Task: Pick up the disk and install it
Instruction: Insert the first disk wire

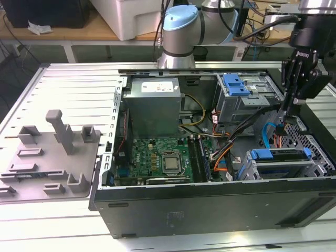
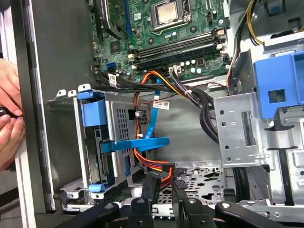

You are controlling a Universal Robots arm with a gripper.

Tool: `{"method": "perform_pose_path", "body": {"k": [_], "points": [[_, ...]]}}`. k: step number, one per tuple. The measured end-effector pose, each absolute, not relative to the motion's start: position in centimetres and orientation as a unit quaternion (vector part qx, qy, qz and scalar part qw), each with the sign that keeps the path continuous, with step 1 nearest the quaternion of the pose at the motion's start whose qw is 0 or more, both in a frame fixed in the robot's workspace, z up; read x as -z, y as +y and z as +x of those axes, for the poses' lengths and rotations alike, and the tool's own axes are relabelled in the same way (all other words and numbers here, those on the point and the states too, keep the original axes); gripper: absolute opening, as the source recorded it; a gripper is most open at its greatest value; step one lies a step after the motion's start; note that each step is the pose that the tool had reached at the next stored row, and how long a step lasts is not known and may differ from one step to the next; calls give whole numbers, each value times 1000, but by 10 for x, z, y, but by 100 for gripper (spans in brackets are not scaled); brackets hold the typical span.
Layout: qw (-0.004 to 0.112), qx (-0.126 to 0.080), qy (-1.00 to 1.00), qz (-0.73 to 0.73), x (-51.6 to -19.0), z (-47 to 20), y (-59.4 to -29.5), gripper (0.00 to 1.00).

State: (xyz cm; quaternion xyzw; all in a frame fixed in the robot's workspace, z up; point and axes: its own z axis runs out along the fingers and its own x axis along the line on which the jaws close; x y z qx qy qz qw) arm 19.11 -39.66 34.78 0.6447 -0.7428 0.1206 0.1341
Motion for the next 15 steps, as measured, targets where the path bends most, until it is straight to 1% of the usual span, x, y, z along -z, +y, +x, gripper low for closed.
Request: {"method": "perform_pose_path", "body": {"k": [2, 5, 9, 13, 15], "points": [[137, -124, -742, 644, -346, 191, -395, 31], [146, -135, -740, 643, -344, 191, -390, 31], [163, -154, -735, 640, -342, 191, -383, 31], [165, -156, -735, 639, -342, 191, -383, 31], [169, -161, -734, 638, -342, 191, -383, 31]]}}
